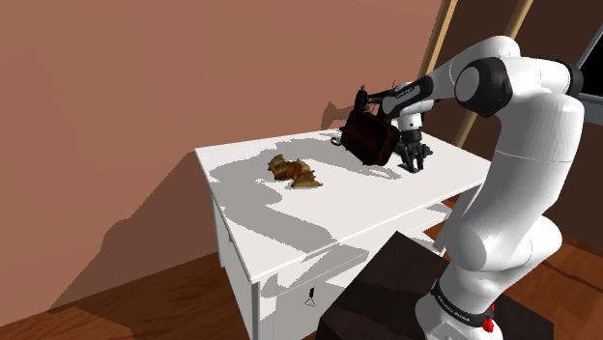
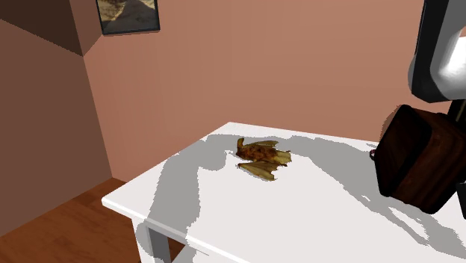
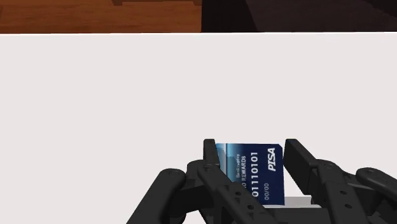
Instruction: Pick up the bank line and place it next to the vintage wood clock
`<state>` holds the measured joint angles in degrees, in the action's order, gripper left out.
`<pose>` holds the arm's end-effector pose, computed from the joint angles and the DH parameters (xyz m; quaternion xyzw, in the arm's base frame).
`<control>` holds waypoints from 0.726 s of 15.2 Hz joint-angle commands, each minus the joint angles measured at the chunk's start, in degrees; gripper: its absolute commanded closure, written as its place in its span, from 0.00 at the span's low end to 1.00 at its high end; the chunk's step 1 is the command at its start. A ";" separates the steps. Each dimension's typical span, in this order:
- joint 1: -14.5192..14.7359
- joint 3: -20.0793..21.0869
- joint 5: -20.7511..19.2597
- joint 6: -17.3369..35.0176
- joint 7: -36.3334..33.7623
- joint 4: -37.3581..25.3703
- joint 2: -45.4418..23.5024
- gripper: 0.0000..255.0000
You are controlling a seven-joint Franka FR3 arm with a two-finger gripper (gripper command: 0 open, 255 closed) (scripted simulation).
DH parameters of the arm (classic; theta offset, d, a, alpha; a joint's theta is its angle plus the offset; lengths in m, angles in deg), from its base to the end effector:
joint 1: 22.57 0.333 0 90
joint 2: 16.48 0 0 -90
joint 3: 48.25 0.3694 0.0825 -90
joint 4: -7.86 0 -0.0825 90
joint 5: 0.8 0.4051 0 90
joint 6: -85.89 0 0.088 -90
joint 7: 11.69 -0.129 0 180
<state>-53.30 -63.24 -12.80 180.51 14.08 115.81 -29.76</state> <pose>0.3893 -0.4253 0.3874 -0.9555 0.1393 0.2585 0.0270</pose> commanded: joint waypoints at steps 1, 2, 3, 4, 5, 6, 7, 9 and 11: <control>0.51 0.69 0.17 0.30 0.00 0.84 -3.10 1.00; 0.52 0.68 0.18 0.30 0.00 0.84 -3.10 1.00; 0.52 0.68 0.18 0.30 0.00 0.84 -3.10 1.00; 0.53 0.67 0.18 0.30 0.00 0.84 -3.10 1.00; 0.19 0.44 0.08 0.02 0.61 0.12 -3.42 0.00; 0.18 0.53 0.33 0.26 0.56 -0.52 -4.35 0.00; -0.02 0.36 0.14 1.01 0.74 0.39 -4.13 0.00; -0.04 0.34 0.15 0.47 0.90 -0.10 -4.06 0.00; 0.71 0.77 0.40 -1.61 0.17 -1.38 -3.44 0.00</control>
<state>-53.44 -63.45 -12.71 180.07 14.36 114.87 -30.53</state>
